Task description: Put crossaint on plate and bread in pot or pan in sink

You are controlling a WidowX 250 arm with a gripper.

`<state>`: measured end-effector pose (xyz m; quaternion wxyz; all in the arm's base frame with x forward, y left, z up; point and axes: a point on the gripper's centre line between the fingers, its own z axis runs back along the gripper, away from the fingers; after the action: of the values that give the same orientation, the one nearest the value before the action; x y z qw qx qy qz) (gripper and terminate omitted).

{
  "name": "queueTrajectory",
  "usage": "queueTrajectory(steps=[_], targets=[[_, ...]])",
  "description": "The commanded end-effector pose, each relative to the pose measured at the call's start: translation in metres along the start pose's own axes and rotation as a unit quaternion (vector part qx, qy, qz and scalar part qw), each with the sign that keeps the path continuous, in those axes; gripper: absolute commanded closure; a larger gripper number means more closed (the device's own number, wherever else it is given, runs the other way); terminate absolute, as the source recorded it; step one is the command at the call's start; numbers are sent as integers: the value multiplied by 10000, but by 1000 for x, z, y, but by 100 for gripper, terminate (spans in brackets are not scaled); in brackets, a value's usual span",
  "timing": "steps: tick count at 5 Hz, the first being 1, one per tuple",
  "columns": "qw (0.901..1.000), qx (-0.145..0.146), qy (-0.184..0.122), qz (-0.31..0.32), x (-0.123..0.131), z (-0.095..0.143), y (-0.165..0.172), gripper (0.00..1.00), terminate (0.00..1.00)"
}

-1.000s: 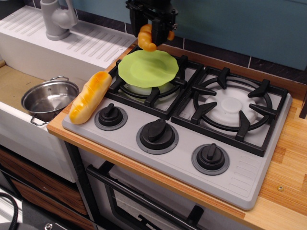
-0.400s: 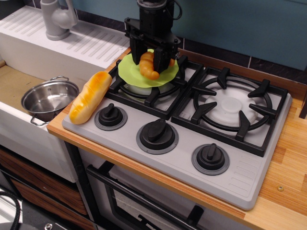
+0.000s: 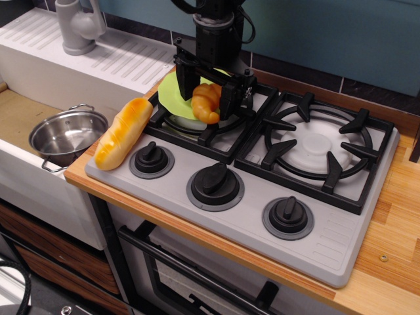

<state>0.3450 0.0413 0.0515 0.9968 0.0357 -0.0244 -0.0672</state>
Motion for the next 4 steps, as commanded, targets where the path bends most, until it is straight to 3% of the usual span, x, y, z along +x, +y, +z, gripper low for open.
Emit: queueTrajectory(steps=[1, 3, 4], targets=[[9994, 142, -310, 47, 2, 49, -3, 0, 0], [9998, 173, 115, -11, -8, 87, 2, 0, 0], [9985, 295, 320, -341, -9, 108, 6, 0, 0]])
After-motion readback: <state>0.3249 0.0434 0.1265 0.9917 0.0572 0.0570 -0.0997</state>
